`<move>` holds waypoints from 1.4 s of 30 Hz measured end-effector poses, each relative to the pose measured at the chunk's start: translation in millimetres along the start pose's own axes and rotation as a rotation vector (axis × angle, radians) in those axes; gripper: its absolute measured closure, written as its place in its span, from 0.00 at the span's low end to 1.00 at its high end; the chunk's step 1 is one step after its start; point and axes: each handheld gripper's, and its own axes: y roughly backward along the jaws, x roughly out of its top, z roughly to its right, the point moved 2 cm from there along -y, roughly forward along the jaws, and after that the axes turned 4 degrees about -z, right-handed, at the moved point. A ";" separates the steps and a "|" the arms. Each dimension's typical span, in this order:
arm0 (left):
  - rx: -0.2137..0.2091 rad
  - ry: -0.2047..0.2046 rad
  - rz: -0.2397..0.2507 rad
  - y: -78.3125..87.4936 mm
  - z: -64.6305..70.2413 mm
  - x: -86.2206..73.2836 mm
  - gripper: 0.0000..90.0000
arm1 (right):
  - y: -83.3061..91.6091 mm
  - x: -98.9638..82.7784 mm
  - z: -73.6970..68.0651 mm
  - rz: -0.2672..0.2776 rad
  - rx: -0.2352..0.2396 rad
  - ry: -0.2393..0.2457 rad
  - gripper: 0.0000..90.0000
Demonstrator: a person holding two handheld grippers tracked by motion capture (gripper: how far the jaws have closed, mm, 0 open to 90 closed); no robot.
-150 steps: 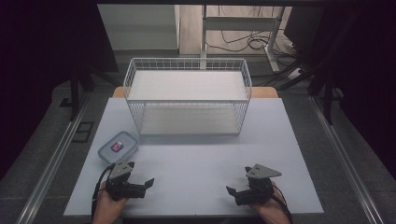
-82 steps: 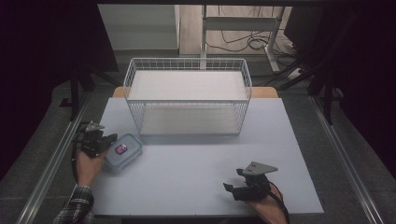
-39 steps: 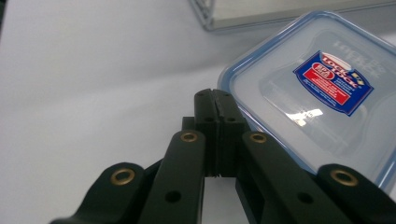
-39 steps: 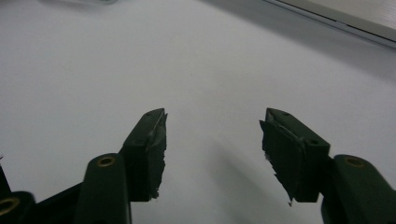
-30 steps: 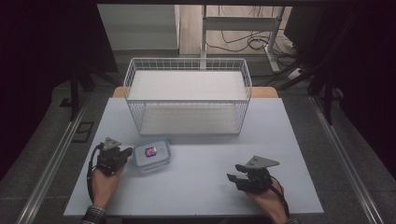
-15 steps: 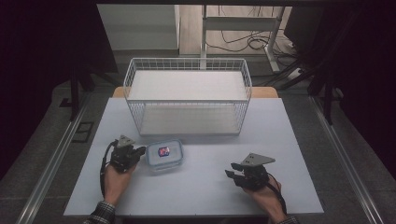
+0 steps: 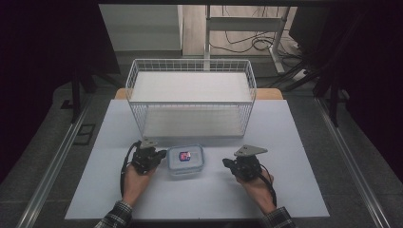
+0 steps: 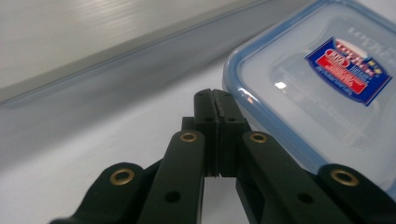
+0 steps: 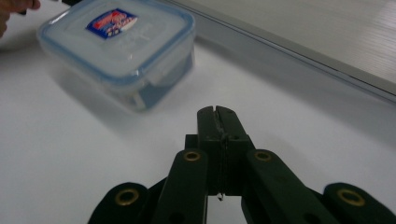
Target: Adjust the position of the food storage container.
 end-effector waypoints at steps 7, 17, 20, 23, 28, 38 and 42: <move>-0.044 -0.024 0.000 -14.8 14.9 8.8 0.98 | -30.8 13.8 6.9 -0.024 -0.033 -0.013 0.99; -0.072 -0.083 -0.050 -23.9 27.2 7.0 1.00 | -45.6 19.1 11.6 -0.068 -0.019 -0.054 0.99; -0.069 -0.098 -0.060 -21.0 34.0 3.9 1.00 | -39.8 14.0 7.6 -0.083 -0.014 -0.062 0.99; -0.076 -0.117 -0.073 -17.5 39.8 0.1 1.00 | -33.4 7.9 2.8 -0.093 -0.004 -0.066 0.98; -0.083 -0.141 -0.092 -16.4 45.1 -3.6 0.96 | -23.6 -5.2 -3.6 -0.122 0.004 -0.075 0.94; -0.143 -0.094 -0.027 29.2 26.8 -20.5 0.48 | 19.0 -12.4 2.2 -0.021 -0.017 -0.038 0.73; -0.176 -0.081 -0.006 36.9 26.2 -34.5 0.28 | 23.9 -17.6 -3.8 -0.016 -0.003 -0.023 0.45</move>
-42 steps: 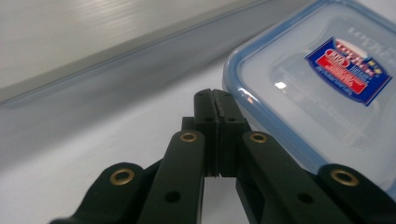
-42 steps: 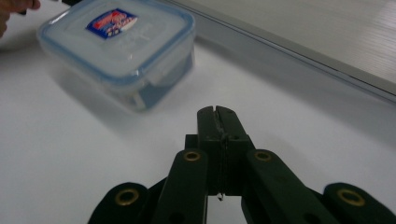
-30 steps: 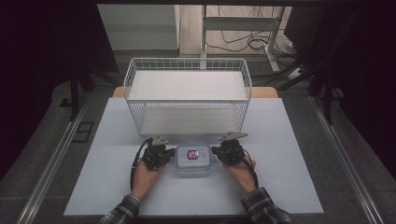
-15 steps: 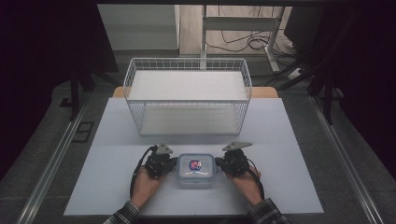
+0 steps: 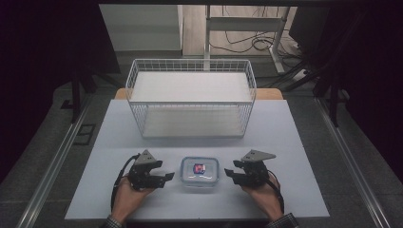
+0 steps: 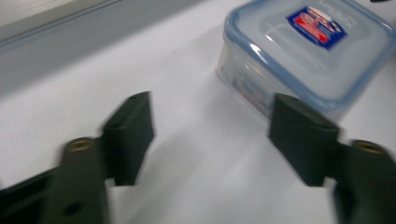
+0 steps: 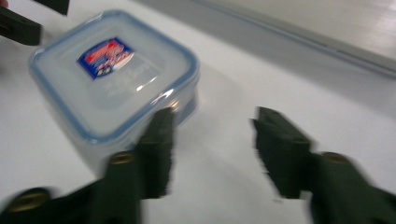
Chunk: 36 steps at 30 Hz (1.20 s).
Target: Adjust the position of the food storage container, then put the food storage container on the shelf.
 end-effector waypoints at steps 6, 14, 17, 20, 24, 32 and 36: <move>-0.008 0.024 0.011 -0.9 -1.5 2.4 0.07 | -5.6 -1.8 -2.3 0.016 -0.002 0.017 0.17; -0.078 0.023 0.026 -5.0 5.5 18.1 0.04 | -5.3 9.0 -14.6 -0.020 0.073 -0.030 0.07; -0.079 -0.003 0.019 -9.9 9.2 25.7 0.05 | -6.9 14.8 -21.1 -0.045 0.084 -0.020 0.03; -0.103 -0.004 0.018 -16.7 11.3 33.3 0.06 | -11.4 19.5 -24.2 -0.054 0.079 0.001 0.03; -0.115 -0.001 -0.003 -29.7 12.7 40.2 0.06 | -25.5 22.2 -18.0 -0.077 0.117 -0.046 0.11; -0.277 0.060 -0.065 -49.6 12.4 35.4 0.06 | -43.7 17.3 -11.5 -0.120 0.271 -0.159 0.13; -0.295 0.046 -0.095 -46.2 21.8 32.5 0.16 | -41.8 16.1 -23.3 -0.152 0.288 -0.118 0.17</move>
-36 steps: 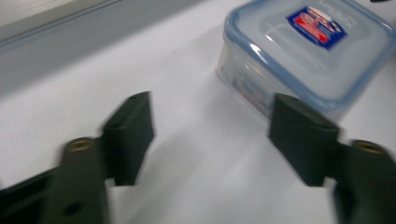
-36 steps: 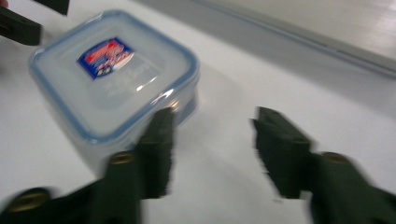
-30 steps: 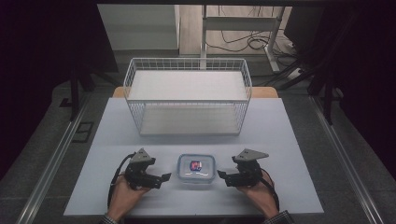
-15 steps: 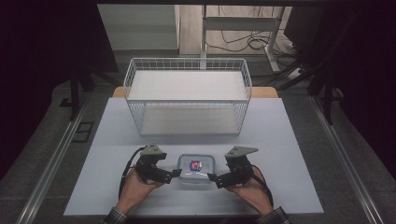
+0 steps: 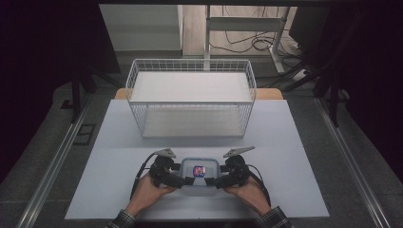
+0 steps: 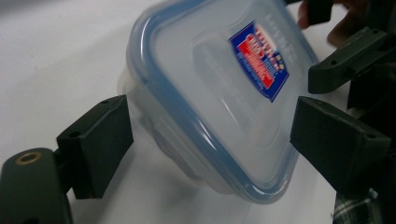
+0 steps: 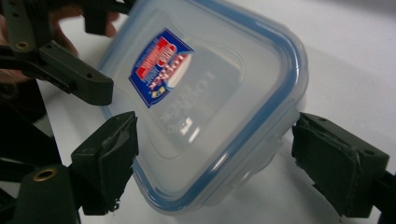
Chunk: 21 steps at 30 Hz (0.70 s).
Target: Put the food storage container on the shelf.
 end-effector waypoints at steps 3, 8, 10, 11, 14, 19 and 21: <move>0.011 -0.016 -0.013 7.5 6.0 -6.6 0.29 | 3.3 -2.6 -3.6 -0.006 -0.015 0.020 0.23; -0.013 -0.009 0.013 19.3 7.2 -16.7 0.45 | 14.4 -11.7 -4.2 0.013 0.010 0.028 0.42; -0.051 -0.002 0.032 22.6 3.1 -19.3 0.53 | 18.8 -14.3 -2.9 0.018 0.027 0.037 0.50; -0.071 0.007 0.044 24.1 1.8 -20.4 0.56 | 21.3 -14.9 -1.6 0.030 0.036 0.036 0.53; -0.091 0.015 0.060 25.4 -0.5 -22.4 0.62 | 25.1 -14.8 3.2 0.045 0.068 0.017 0.58; -0.125 0.044 0.086 24.7 -5.3 -23.6 0.63 | 25.5 -16.1 7.6 0.068 0.100 -0.021 0.60; -0.144 0.056 0.093 24.7 -8.1 -23.3 0.64 | 25.3 -16.5 8.8 0.074 0.109 -0.035 0.61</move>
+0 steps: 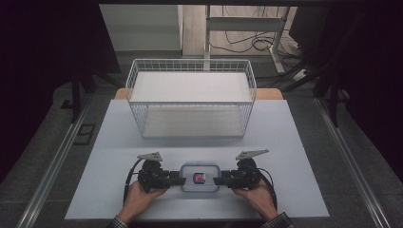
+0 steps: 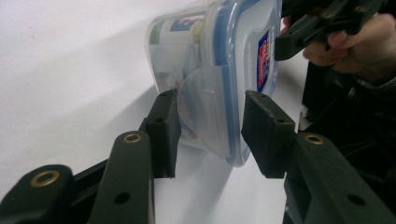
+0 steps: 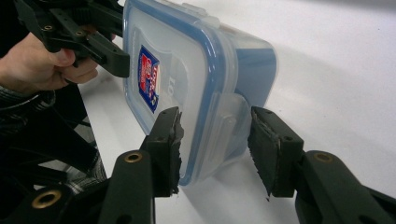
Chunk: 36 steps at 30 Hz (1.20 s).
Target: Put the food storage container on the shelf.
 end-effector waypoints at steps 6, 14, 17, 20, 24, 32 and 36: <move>-0.033 0.023 0.053 6.1 -4.9 4.0 0.65 | 1.9 3.2 -0.8 0.025 0.007 0.014 0.62; -0.050 0.027 0.098 14.8 -4.0 10.3 0.65 | 9.7 12.7 -1.4 0.091 0.052 -0.008 0.65; -0.039 0.021 0.108 17.1 -1.7 15.7 0.65 | 12.9 17.6 -1.0 0.101 0.054 0.001 0.65; -0.035 0.025 0.121 19.2 -1.0 20.1 0.65 | 15.2 22.4 -0.5 0.112 0.052 -0.001 0.65; -0.012 0.016 0.133 27.3 3.5 29.8 0.65 | 18.4 30.9 -1.3 0.127 0.062 0.001 0.65; 0.008 0.006 0.177 45.3 7.3 48.4 0.65 | 26.9 60.1 -7.2 0.148 0.057 0.030 0.64; 0.020 -0.004 0.197 54.6 12.4 62.3 0.64 | 34.5 75.2 -10.5 0.159 0.058 0.043 0.64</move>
